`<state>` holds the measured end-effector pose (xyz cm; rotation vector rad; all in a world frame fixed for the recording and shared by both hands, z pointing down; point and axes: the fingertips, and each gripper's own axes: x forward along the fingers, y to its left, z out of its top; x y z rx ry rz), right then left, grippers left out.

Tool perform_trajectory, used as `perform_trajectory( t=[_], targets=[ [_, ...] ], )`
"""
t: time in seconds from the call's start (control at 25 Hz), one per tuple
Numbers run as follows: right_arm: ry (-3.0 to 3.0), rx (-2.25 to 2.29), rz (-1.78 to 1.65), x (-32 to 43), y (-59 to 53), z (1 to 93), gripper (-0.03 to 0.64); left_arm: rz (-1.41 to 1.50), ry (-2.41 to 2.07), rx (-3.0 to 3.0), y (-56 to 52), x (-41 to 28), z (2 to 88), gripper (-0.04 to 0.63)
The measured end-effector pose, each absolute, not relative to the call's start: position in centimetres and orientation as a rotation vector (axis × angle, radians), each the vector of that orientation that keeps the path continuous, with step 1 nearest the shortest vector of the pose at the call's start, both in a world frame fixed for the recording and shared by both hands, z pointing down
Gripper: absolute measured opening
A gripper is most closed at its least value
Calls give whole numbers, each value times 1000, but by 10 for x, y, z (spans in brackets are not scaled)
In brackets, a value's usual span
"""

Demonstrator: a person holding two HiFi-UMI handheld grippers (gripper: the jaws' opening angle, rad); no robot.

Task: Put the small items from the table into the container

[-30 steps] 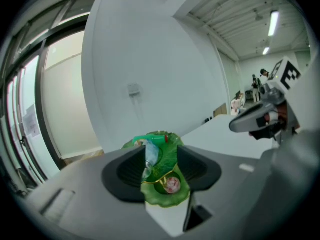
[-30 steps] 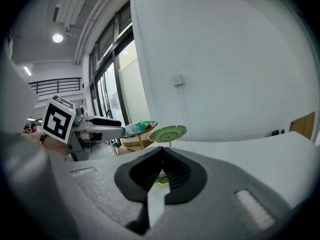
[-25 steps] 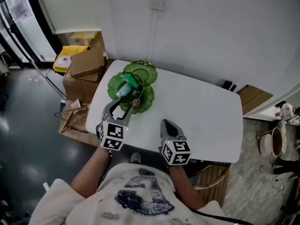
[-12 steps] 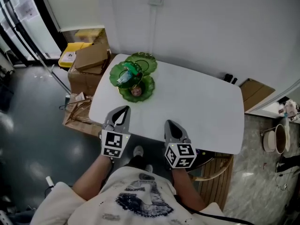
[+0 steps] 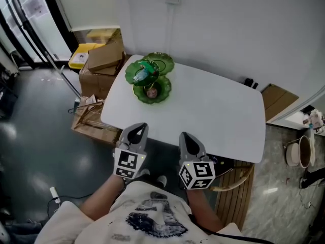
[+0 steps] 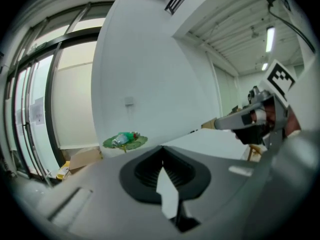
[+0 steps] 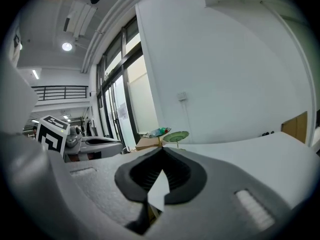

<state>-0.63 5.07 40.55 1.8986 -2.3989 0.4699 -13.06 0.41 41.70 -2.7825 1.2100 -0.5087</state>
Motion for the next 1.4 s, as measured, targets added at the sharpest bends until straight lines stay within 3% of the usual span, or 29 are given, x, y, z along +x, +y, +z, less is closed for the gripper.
perform_trajectory(
  t=[0.88,1.4],
  targets=[
    [-2351,1951,388,-99,88,392,-3,-424,1018,-2900,56,-190,416,-9],
    [-2324,1958,391,-116,93,396,-3,-404,1003,-2952,60,-206,424,-11]
  ],
)
